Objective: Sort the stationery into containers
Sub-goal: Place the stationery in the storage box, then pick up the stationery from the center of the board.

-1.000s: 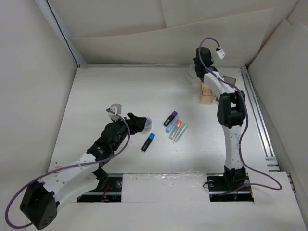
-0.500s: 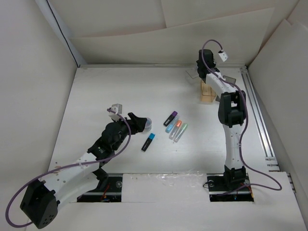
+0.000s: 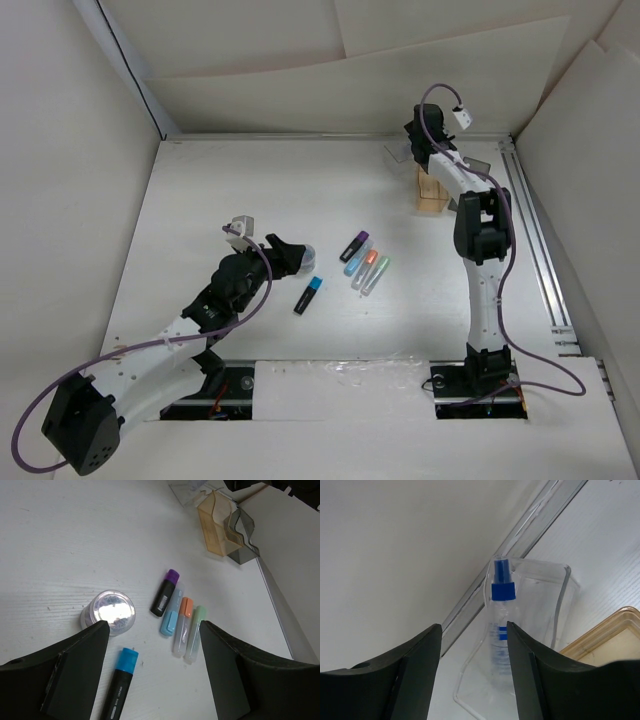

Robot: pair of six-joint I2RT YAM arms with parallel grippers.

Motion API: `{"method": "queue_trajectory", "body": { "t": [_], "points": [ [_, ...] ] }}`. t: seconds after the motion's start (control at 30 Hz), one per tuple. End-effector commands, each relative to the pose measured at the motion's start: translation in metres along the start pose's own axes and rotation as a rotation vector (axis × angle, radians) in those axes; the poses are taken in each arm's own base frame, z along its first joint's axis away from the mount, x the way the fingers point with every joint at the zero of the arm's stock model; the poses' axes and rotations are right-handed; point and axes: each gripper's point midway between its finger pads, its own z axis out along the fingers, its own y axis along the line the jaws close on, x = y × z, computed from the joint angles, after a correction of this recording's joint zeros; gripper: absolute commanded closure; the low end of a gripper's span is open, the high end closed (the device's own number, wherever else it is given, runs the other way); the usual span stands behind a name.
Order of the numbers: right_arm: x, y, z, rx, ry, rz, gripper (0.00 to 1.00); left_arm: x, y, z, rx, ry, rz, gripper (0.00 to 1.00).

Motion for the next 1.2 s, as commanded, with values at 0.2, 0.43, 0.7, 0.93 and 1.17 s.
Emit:
{"method": "queue_trajectory", "body": {
  "t": [0.2, 0.43, 0.7, 0.93, 1.17],
  "points": [
    [-0.026, 0.015, -0.027, -0.042, -0.026, -0.036, 0.39, -0.009, -0.009, 0.0, 0.039, -0.037, -0.029, 0.31],
    [-0.045, 0.033, -0.095, -0.099, -0.082, -0.177, 0.61, -0.013, -0.011, -0.003, 0.047, -0.046, -0.032, 0.34],
    [0.037, 0.058, -0.241, -0.396, 0.106, -0.469, 0.96, -0.023, 0.005, -0.008, -0.046, -0.095, -0.047, 0.42],
    [0.151, 0.029, -0.368, -0.835, 0.512, -0.789, 0.46, -0.034, 0.025, -0.016, -0.169, -0.147, -0.078, 0.43],
    [0.184, 0.003, -0.415, -0.905, 0.611, -0.977, 0.0, -0.058, 0.04, -0.033, -0.256, -0.259, -0.133, 0.37]
  ]
}}
